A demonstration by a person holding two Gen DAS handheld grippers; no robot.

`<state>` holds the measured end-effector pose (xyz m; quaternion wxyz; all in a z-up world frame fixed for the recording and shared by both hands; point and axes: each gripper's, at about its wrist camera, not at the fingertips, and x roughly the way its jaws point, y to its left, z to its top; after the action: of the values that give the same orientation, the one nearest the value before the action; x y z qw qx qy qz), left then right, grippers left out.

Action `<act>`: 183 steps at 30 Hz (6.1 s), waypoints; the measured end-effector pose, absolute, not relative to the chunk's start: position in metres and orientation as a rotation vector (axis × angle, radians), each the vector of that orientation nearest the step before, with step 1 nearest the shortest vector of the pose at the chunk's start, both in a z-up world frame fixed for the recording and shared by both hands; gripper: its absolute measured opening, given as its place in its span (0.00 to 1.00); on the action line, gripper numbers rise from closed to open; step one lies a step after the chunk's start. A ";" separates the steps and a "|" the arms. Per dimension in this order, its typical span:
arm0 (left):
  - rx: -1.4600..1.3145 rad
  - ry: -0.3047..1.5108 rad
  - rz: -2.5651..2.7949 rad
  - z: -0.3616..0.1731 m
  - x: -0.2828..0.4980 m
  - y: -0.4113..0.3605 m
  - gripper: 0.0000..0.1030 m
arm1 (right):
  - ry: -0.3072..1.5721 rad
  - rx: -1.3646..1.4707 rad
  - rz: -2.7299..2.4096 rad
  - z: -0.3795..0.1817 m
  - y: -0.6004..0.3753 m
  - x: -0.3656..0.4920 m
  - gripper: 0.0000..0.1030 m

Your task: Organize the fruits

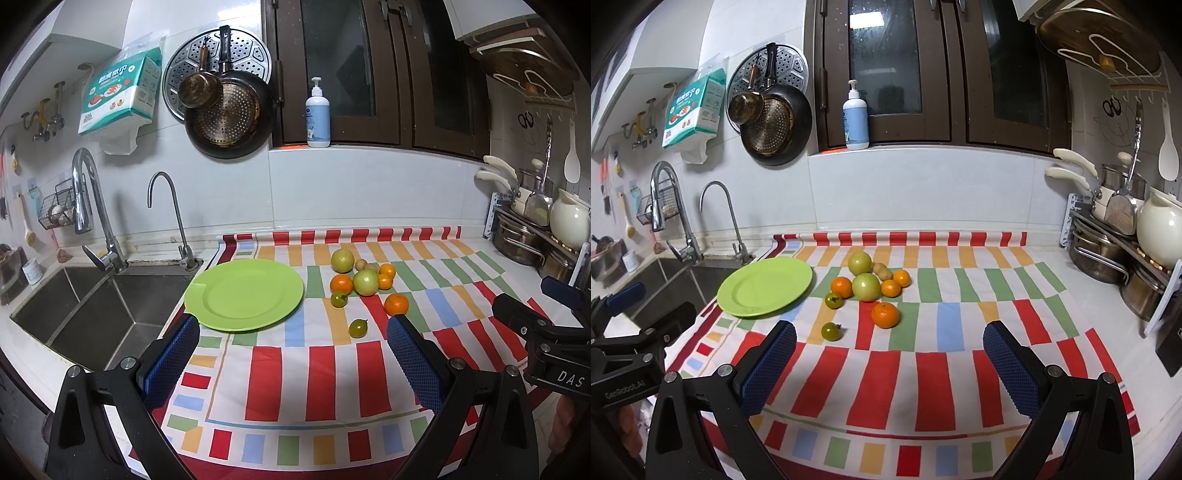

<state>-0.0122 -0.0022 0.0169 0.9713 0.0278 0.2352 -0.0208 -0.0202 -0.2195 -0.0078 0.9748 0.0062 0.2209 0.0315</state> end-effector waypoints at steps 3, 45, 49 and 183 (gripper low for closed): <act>0.058 0.475 -0.043 0.017 -0.012 -0.003 1.00 | 0.446 0.013 0.064 -0.008 -0.220 -0.020 0.99; 0.098 0.509 -0.105 0.000 0.022 -0.022 0.98 | 0.492 -0.006 0.068 -0.021 -0.220 0.014 0.99; 0.116 0.526 -0.141 -0.009 0.035 -0.028 0.90 | 0.513 -0.012 0.075 -0.028 -0.222 0.028 0.99; 0.080 0.825 -0.284 -0.119 0.298 0.140 0.32 | 0.794 -0.139 0.358 -0.112 0.010 0.301 0.42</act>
<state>0.2981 0.1396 -0.1187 0.9056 0.0386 0.3994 -0.1373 0.3010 0.0099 -0.1118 0.9044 -0.0672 0.3841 0.1734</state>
